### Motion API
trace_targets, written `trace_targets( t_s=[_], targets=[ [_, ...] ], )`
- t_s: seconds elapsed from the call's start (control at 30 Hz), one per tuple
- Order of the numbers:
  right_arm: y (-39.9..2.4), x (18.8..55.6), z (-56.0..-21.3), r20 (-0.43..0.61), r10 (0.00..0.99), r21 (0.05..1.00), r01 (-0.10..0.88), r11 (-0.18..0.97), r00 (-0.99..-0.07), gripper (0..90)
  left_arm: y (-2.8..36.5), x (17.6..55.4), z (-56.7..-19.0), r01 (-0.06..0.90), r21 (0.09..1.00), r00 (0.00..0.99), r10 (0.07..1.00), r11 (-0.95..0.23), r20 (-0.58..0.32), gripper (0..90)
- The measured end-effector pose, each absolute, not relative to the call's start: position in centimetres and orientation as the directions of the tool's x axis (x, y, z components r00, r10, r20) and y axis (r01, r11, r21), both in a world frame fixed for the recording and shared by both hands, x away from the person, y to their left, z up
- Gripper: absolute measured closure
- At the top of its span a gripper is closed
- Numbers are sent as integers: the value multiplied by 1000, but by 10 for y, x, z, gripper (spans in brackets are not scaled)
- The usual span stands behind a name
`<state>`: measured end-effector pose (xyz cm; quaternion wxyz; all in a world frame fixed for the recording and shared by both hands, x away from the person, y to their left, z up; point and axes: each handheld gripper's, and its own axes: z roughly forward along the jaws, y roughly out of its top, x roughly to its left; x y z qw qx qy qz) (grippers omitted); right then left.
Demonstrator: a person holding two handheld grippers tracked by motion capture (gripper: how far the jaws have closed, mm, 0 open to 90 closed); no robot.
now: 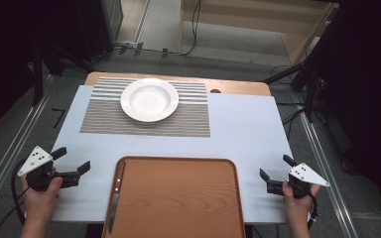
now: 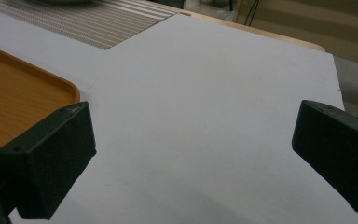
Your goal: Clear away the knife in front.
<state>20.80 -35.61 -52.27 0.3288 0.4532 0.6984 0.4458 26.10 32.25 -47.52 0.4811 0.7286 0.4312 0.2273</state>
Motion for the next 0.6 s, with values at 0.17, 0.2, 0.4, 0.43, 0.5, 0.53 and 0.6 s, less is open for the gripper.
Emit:
trace_targets(
  t_s=[0.17,0.2,0.4,0.43,0.5,0.53,0.6],
  targets=[
    [-356,208,-523,-53,927,921,340,189,-372,0,332,262,-478,412,899,510,855,-146,-95,0],
    [-356,208,-523,-53,927,921,340,189,-373,0,333,262,-478,413,900,508,856,-141,-99,0],
    [-357,208,-523,-48,927,923,338,183,-371,0,346,262,-481,405,906,494,863,-121,-105,0],
    [-357,208,-523,-47,927,923,339,182,-371,0,348,261,-481,404,908,490,865,-111,-113,0],
    [-358,208,-523,-44,927,925,336,178,-371,0,351,261,-481,398,912,486,866,-100,-117,0],
    [-358,207,-523,-38,929,925,339,172,-368,0,352,260,-481,396,914,485,866,-92,-123,0],
    [-359,207,-523,-36,929,926,337,170,-368,0,352,261,-484,395,914,483,867,-93,-120,0]
  ],
)
